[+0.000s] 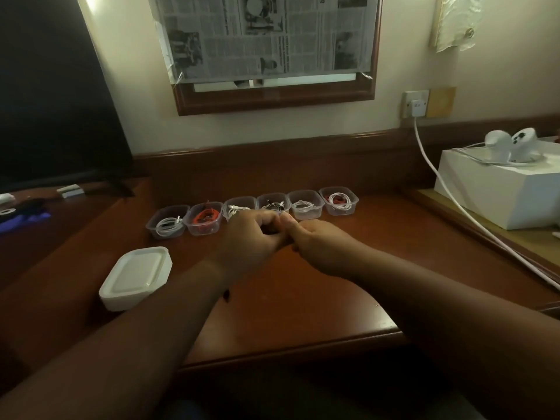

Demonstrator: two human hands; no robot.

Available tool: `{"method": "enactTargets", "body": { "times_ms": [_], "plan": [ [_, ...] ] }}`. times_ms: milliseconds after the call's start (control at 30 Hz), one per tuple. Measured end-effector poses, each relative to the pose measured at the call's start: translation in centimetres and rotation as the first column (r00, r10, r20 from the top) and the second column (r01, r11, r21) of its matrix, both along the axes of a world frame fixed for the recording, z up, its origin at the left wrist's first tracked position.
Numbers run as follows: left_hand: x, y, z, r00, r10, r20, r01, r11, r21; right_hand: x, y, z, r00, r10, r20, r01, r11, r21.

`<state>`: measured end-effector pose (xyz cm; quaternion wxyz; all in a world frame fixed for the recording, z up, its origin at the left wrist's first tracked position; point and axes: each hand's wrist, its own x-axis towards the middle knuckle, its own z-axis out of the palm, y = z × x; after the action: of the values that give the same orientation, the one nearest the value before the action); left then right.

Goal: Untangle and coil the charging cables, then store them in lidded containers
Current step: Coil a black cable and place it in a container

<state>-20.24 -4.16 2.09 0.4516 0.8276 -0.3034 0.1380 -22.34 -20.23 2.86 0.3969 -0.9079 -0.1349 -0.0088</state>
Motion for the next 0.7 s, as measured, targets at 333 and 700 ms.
{"method": "enactTargets", "body": {
  "times_ms": [333,700],
  "plan": [
    [-0.7,-2.3,-1.9,0.977,-0.147,-0.155,0.085,0.933,-0.35,-0.3,-0.1,0.3,0.87,0.385,-0.309,-0.017,0.649,0.76],
    [1.7,-2.7,-4.3,0.986,0.128,0.103,-0.108,0.977,-0.182,1.9,1.2,-1.7,0.994,-0.099,-0.041,0.105,0.809,0.578]
  ]
}}
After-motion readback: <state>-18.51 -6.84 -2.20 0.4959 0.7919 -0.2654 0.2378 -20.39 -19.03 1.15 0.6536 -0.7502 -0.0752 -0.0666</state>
